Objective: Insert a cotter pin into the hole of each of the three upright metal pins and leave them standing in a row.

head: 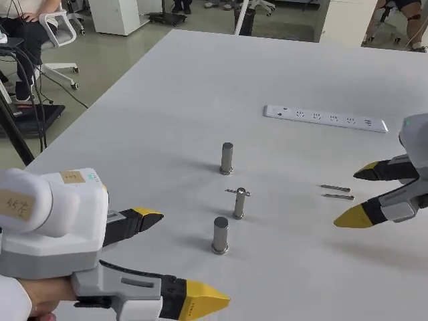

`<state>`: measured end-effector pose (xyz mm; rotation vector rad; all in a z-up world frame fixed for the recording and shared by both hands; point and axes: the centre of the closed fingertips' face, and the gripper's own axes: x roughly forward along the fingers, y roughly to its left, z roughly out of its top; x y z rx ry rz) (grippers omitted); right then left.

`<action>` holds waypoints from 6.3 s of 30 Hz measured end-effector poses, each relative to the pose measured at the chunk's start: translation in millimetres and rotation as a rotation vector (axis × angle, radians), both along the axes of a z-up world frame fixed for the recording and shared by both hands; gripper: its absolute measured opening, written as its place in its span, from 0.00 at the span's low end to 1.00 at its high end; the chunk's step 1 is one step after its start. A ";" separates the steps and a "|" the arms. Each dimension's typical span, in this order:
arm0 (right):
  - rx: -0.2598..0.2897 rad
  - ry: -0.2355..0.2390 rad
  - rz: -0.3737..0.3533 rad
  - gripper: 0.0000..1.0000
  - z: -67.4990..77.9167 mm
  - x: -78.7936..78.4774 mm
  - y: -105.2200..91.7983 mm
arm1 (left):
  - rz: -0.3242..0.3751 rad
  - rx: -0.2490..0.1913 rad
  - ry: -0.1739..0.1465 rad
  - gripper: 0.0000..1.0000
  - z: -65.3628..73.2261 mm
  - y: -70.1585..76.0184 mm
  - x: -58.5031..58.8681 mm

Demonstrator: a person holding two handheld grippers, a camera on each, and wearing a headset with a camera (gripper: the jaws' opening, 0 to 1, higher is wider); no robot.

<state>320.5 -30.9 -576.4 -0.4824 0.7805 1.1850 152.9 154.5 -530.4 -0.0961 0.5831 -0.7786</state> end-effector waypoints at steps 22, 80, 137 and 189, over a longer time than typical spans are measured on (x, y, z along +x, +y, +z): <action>-0.113 0.036 0.047 0.35 -27.6 13.3 -2.8 | 0.012 -0.009 0.017 0.98 -6.5 7.0 -0.8; -0.379 -0.231 0.118 0.00 -15.6 28.9 -12.1 | 0.006 -0.068 -0.036 0.92 13.5 3.1 2.9; 0.100 -0.519 0.077 0.00 86.1 -115.5 62.4 | -0.164 -0.204 0.118 0.40 46.3 -102.6 51.7; 0.007 -0.562 0.226 0.00 69.2 -134.5 72.8 | -0.218 -0.191 0.325 0.01 25.9 -116.7 35.4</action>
